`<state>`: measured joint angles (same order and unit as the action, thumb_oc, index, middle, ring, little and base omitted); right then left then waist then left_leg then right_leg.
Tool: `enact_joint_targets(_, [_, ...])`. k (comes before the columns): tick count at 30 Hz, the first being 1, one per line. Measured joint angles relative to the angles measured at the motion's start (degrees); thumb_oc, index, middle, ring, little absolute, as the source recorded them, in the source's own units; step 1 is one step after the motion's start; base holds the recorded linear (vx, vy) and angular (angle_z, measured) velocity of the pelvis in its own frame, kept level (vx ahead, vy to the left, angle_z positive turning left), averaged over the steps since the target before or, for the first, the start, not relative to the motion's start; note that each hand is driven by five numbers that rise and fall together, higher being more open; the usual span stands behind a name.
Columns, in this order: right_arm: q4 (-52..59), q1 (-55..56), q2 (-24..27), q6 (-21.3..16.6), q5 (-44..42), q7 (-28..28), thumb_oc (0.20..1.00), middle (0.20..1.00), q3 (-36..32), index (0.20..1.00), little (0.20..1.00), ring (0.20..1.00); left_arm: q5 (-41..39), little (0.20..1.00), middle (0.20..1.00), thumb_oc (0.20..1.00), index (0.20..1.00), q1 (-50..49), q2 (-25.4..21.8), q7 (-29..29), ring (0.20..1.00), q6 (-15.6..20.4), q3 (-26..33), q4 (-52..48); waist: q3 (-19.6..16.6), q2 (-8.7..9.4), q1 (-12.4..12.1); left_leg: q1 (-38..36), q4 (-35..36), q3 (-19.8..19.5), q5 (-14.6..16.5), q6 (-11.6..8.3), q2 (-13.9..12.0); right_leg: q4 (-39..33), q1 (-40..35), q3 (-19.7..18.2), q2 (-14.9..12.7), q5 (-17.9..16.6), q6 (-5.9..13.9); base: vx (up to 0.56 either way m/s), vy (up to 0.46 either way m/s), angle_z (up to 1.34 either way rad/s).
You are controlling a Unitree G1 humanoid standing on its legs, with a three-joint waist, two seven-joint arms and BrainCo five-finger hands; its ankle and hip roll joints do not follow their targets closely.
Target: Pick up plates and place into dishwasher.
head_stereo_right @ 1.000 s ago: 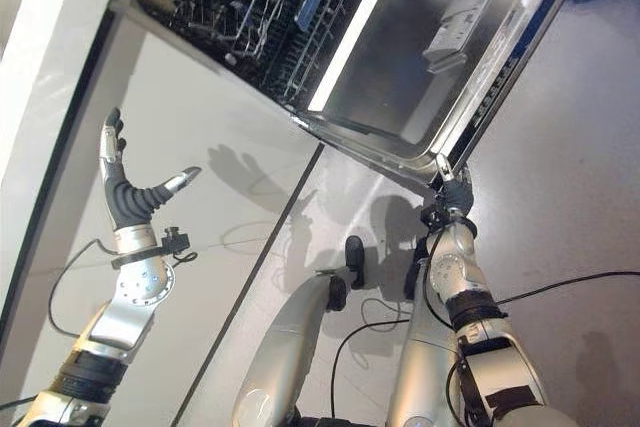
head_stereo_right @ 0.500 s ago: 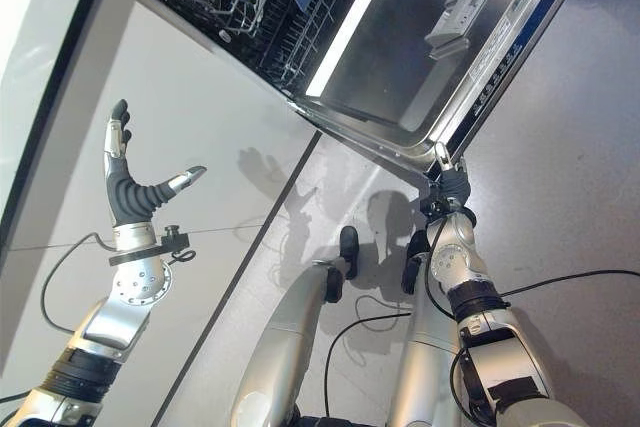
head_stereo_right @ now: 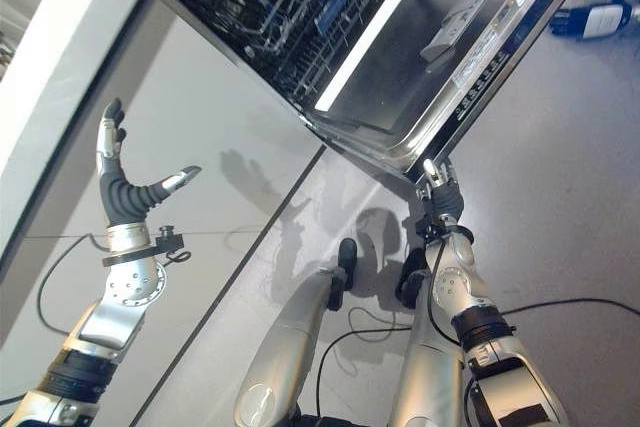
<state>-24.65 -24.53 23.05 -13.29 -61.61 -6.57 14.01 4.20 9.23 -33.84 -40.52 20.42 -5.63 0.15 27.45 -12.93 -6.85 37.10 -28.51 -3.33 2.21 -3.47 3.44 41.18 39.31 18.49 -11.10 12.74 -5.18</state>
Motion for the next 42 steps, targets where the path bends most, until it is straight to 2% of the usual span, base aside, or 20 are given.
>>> enact_joint_targets(3, [1.4, 0.0, -0.3, 0.3, 0.5, 1.5, 1.0, 1.0, 0.9, 1.0, 1.0, 1.0, -1.1, 1.0, 1.0, 1.0, 1.0, -0.3, -1.6, 0.9, 1.0, 0.3, 1.2, 0.1, 0.1, 0.22, -1.0, -5.3, 3.6, -1.7, -0.9, 0.02, 0.1, -3.1, -5.9, 2.4, 0.0, -0.1, 0.1, 0.1, -0.069, 0.25])
enact_joint_targets(9, [2.9, -3.0, -0.6, 0.4, 2.4, 3.6, 1.0, 1.0, 1.8, 1.0, 1.0, 1.0, -1.9, 1.0, 1.0, 1.0, 1.0, -2.0, -3.0, 4.6, 1.0, 1.9, 4.8, -0.4, 0.6, 1.47, -5.8, -14.7, 9.0, -5.2, -2.2, -0.05, 0.2, -9.5, -18.7, 9.2, 0.1, 0.3, 0.36, 0.17, -0.077, 0.44])
enact_joint_targets(12, [7.2, -5.1, -1.1, -0.1, 2.6, 6.1, 1.0, 1.0, 2.5, 1.0, 1.0, 1.0, -3.5, 1.0, 1.0, 1.0, 1.0, -4.1, -4.0, 6.6, 1.0, 2.9, 8.2, -0.6, 0.2, 2.84, -9.0, -16.9, 11.2, -6.7, -2.7, 0.49, 1.0, -11.6, -22.3, 10.8, 0.1, 0.8, 1.47, 0.21, -0.072, 0.57])
enact_joint_targets(13, [10.3, -6.0, -1.8, -0.2, 3.3, 7.7, 1.0, 1.0, 2.9, 1.0, 1.0, 1.0, -3.9, 1.0, 1.0, 1.0, 1.0, -4.2, -4.2, 7.3, 1.0, 3.0, 9.2, -0.6, 0.0, 3.3, -9.8, -17.8, 11.9, -7.1, -2.9, 0.88, 1.3, -11.5, -23.7, 10.8, 0.0, 1.0, 1.3, 0.21, -0.079, 0.94])
enact_joint_targets(14, [12.5, -7.6, -2.7, -0.4, 3.9, 8.7, 1.0, 1.0, 3.7, 1.0, 1.0, 1.0, -4.0, 1.0, 1.0, 1.0, 1.0, -4.2, -4.6, 8.1, 1.0, 3.1, 9.9, -0.8, -0.4, 3.82, -9.8, -19.1, 12.5, -8.1, -3.2, 1.32, 1.8, -12.0, -25.4, 10.2, 0.0, 1.6, 2.14, 0.17, -0.062, 1.11])
enact_joint_targets(16, [14.0, -10.8, -4.5, -1.2, 4.4, 8.5, 1.0, 1.0, 4.6, 1.0, 1.0, 1.0, -4.2, 1.0, 1.0, 1.0, 1.0, -4.4, -6.2, 9.9, 1.0, 4.2, 11.1, -1.5, -1.5, 5.49, -10.1, -20.7, 13.7, -8.3, -3.9, 2.16, 2.4, -13.7, -28.2, 7.9, 0.2, 2.4, 3.88, 0.2, -0.056, 1.13])
enact_joint_targets(18, [14.1, -9.8, -5.4, -1.8, 4.5, 8.4, 1.0, 1.0, 4.7, 1.0, 1.0, 1.0, -5.2, 1.0, 1.0, 1.0, 1.0, -4.8, -6.3, 11.4, 1.0, 4.6, 13.1, -1.6, -3.3, 8.59, -13.0, -22.8, 15.0, -8.1, -3.5, 2.32, 2.8, -15.3, -30.7, 7.5, 0.3, 3.3, 4.7, 0.19, -0.037, 0.5])
enact_joint_targets(19, [14.2, -9.7, -5.7, -1.8, 4.7, 8.5, 1.0, 1.0, 5.0, 1.0, 1.0, 1.0, -5.2, 1.0, 1.0, 1.0, 1.0, -5.4, -6.4, 12.1, 1.0, 4.7, 14.0, -1.6, -3.9, 9.53, -13.9, -23.8, 15.2, -8.2, -3.0, 2.2, 2.8, -16.6, -32.4, 7.6, 0.6, 3.3, 5.09, 0.18, -0.012, 0.23])
enact_joint_targets(23, [15.3, -10.2, -9.6, -2.0, 4.7, 7.8, 1.0, 1.0, 5.0, 1.0, 1.0, 1.0, -5.1, 1.0, 1.0, 1.0, 1.0, -7.2, -6.6, 15.0, 1.0, 4.7, 14.1, -1.6, -7.0, 12.08, -16.5, -27.6, 16.0, -8.0, -1.9, 2.58, 2.6, -23.0, -39.2, 8.9, 2.3, 2.0, 6.33, 0.14, 0.013, 0.19])
enact_joint_targets(25, [15.4, -10.1, -11.6, -2.0, 4.8, 7.2, 1.0, 1.0, 5.1, 1.0, 1.0, 1.0, -5.1, 1.0, 1.0, 1.0, 1.0, -8.0, -6.6, 16.1, 1.0, 4.7, 14.0, -1.6, -9.2, 13.23, -16.5, -28.5, 16.1, -7.9, -1.2, 3.16, 2.6, -25.1, -40.9, 9.0, 2.7, 1.4, 6.72, 0.1, 0.025, 0.05])
enact_joint_targets(29, [16.3, -8.6, -11.6, -1.9, 7.4, 6.0, 1.0, 1.0, 5.2, 1.0, 1.0, 1.0, -5.1, 1.0, 1.0, 1.0, 1.0, -8.9, -6.0, 19.5, 1.0, 4.4, 14.0, -1.6, -13.3, 14.52, -16.1, -30.1, 17.7, -7.0, -1.2, 3.37, 2.4, -29.7, -43.3, 8.6, 3.5, -1.1, 7.35, 0.0, 0.04, -0.11])
enact_joint_targets(32, [20.1, -5.6, -11.1, -1.2, 10.9, 5.2, 1.0, 1.0, 5.2, 1.0, 1.0, 1.0, -5.3, 1.0, 1.0, 1.0, 1.0, -9.2, -4.9, 22.0, 1.0, 3.3, 13.5, -1.6, -15.4, 14.48, -15.6, -31.4, 19.5, -5.9, -1.9, 4.43, 2.1, -32.6, -44.6, 7.5, 4.1, -3.0, 7.67, -0.07, 0.034, -0.22])
enact_joint_targets(36, [21.3, -4.7, -10.7, 0.2, 14.2, 4.9, 1.0, 1.0, 5.5, 1.0, 1.0, 1.0, -6.0, 1.0, 1.0, 1.0, 1.0, -9.3, -4.5, 23.7, 1.0, 2.2, 13.4, -1.7, -17.5, 14.61, -13.5, -31.6, 20.7, -4.9, -2.2, 4.76, 1.8, -35.0, -44.7, 6.6, 4.5, -4.6, 7.57, -0.11, 0.067, -0.12])
enact_joint_targets(42, [28.6, -2.1, -8.3, 2.1, 22.9, 4.5, 1.0, 1.0, 7.0, 1.0, 1.0, 1.0, -15.3, 1.0, 1.0, 1.0, 1.0, -9.0, 0.6, 27.0, 1.0, -0.5, 11.4, -3.8, -20.3, 14.49, -11.0, -32.8, 23.0, -3.9, -3.1, 5.87, 2.4, -36.0, -45.0, 4.7, 4.5, -5.9, 8.54, -0.06, 0.051, -0.11])
